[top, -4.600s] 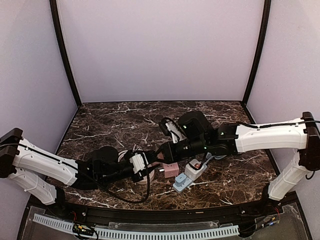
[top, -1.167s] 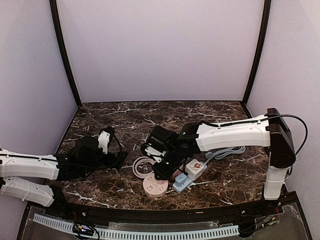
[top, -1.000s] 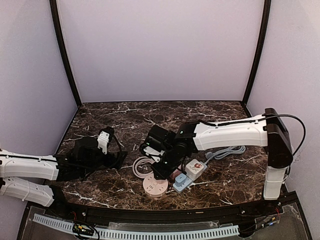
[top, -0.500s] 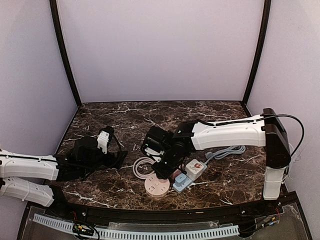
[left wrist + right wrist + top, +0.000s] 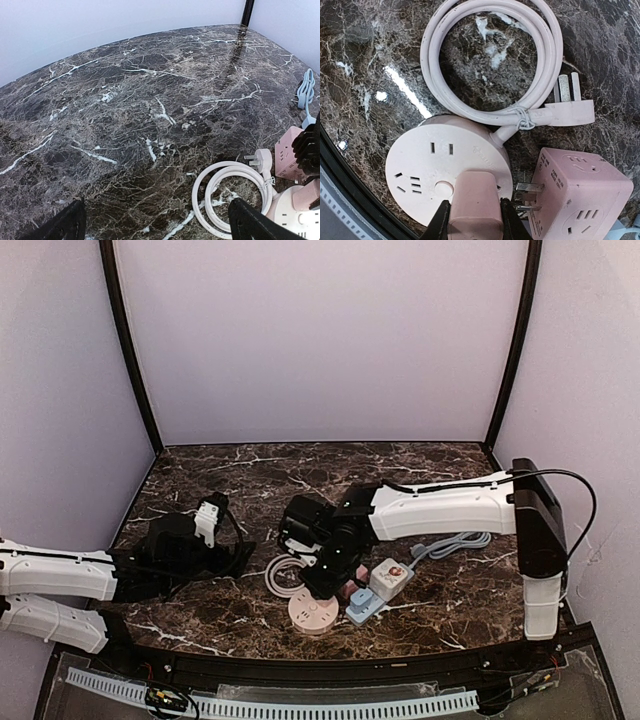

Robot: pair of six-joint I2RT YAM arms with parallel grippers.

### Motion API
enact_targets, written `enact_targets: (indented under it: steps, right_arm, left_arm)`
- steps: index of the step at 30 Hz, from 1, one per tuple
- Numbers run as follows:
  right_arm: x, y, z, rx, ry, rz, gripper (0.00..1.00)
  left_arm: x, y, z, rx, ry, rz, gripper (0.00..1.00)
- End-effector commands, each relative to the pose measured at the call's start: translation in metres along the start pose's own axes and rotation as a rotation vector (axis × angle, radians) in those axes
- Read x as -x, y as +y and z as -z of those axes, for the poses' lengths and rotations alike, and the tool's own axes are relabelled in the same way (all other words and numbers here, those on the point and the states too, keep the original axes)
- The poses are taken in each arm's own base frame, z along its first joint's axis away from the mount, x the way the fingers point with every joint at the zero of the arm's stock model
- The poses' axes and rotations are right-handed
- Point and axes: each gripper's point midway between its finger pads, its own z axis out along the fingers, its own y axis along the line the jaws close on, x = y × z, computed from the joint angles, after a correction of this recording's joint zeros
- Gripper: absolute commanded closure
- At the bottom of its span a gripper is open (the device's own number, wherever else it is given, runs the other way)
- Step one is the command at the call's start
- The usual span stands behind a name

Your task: Insert the plug

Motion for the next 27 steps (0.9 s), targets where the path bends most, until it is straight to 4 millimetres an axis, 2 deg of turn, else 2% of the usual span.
enact_targets:
  steps: [1, 8, 15, 22, 27]
  right_arm:
    - [-0.015, -0.007, -0.029, -0.053, 0.079, -0.009, 1.00]
    - [-0.017, 0.006, -0.048, -0.027, 0.104, 0.014, 1.00]
    - [-0.009, 0.015, -0.070, -0.015, 0.124, 0.047, 1.00]
    - [0.011, 0.023, -0.086, -0.006, 0.100, 0.065, 1.00]
    - [0.013, 0.021, -0.098, -0.027, 0.123, 0.068, 1.00]
  left_arm:
    - [-0.002, 0.001, 0.002, -0.006, -0.006, -0.004, 0.01]
    - [-0.002, 0.002, 0.003, -0.006, -0.007, -0.005, 0.01]
    - [-0.001, 0.005, 0.006, 0.008, -0.017, -0.004, 0.01]
    - [0.001, 0.012, 0.010, 0.037, -0.031, 0.000, 0.01]
    - [0.001, 0.014, 0.012, 0.042, -0.035, 0.002, 0.01]
